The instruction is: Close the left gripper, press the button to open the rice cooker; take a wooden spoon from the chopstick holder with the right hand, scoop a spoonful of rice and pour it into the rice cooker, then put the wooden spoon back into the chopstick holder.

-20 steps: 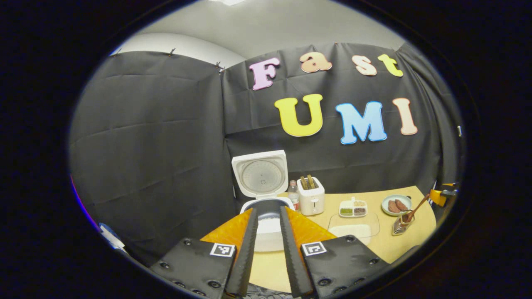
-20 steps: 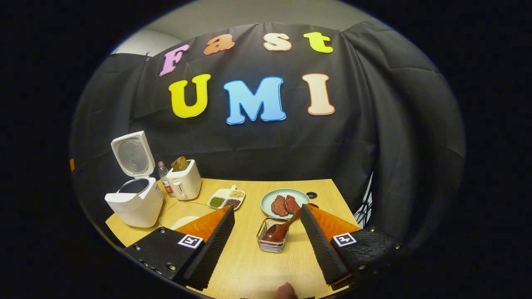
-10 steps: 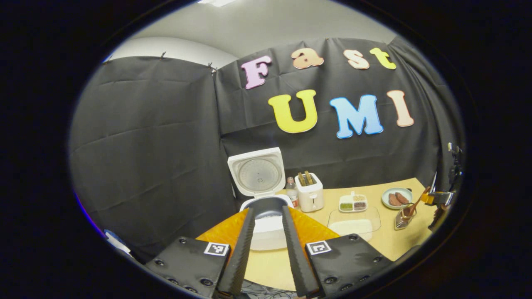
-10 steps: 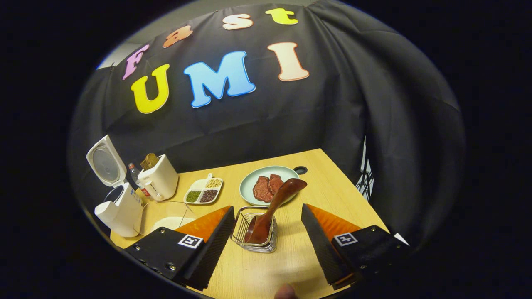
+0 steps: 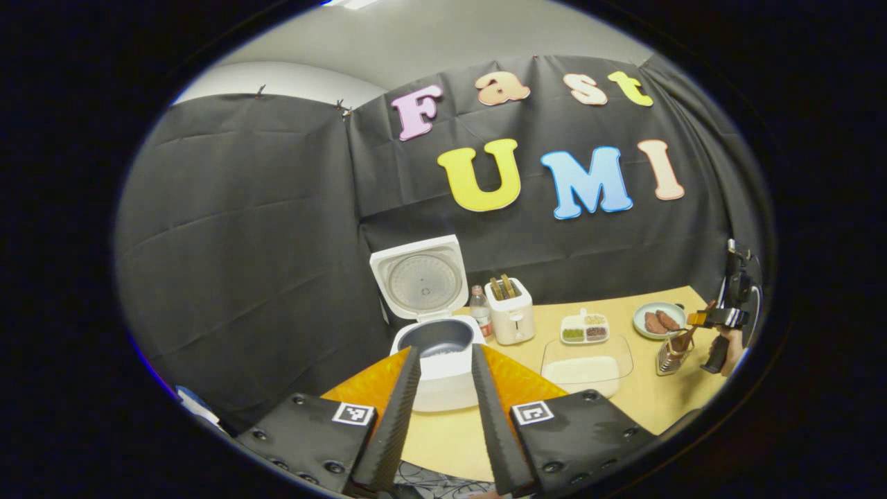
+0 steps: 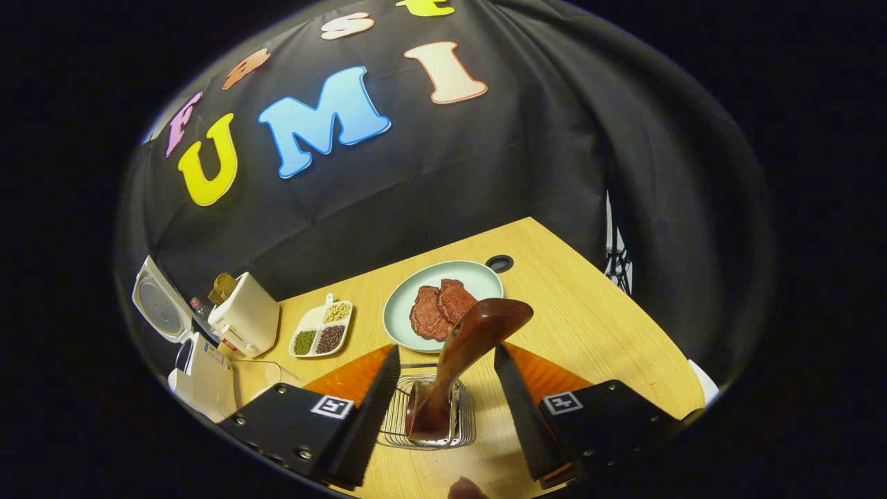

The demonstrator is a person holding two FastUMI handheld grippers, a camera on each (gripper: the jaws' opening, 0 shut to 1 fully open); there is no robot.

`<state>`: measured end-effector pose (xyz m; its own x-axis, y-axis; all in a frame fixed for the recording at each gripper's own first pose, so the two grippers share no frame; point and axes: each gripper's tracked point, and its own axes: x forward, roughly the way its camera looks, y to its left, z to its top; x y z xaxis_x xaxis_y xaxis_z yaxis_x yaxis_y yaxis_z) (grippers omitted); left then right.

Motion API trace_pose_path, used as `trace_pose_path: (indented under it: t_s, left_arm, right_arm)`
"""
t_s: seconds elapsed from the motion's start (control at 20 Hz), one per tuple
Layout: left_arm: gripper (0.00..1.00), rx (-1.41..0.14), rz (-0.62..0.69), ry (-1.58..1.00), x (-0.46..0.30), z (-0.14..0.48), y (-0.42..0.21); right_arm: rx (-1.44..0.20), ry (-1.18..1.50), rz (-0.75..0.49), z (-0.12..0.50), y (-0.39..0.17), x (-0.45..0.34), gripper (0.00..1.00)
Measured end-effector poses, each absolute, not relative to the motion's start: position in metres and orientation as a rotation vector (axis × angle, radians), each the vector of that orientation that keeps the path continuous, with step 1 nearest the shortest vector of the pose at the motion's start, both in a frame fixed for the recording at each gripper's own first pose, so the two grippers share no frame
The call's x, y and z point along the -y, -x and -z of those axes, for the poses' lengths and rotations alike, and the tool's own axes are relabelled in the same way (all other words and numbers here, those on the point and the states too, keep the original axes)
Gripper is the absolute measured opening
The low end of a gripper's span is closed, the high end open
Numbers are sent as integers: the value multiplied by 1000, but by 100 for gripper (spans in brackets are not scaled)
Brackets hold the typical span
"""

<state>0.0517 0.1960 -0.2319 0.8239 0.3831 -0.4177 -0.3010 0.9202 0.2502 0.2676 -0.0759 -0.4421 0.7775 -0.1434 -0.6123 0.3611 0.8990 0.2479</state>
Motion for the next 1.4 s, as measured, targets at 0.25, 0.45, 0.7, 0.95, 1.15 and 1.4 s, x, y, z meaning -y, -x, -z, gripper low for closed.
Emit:
trace_pose_path:
  t_s: [0.25,0.45,0.7,0.95,1.15,1.4]
  left_arm:
    - [71,-475,-356,-153,-195,232,-49]
    - [79,-485,-355,-141,-195,235,-41]
    - [81,-448,-329,-97,-196,227,-35]
    - [90,-420,-280,-63,-207,224,-30]
    - [95,-382,-224,-20,-223,216,-31]
    - [95,-307,-124,35,-245,203,-49]
  right_arm:
    - [-635,-422,305,445,-276,76,27]
    - [-650,-494,297,448,-279,68,17]
    - [-628,-473,289,429,-269,66,13]
    - [-567,-436,297,382,-253,60,13]
    - [-513,-402,297,327,-224,43,13]
    - [-450,-352,291,256,-169,0,13]
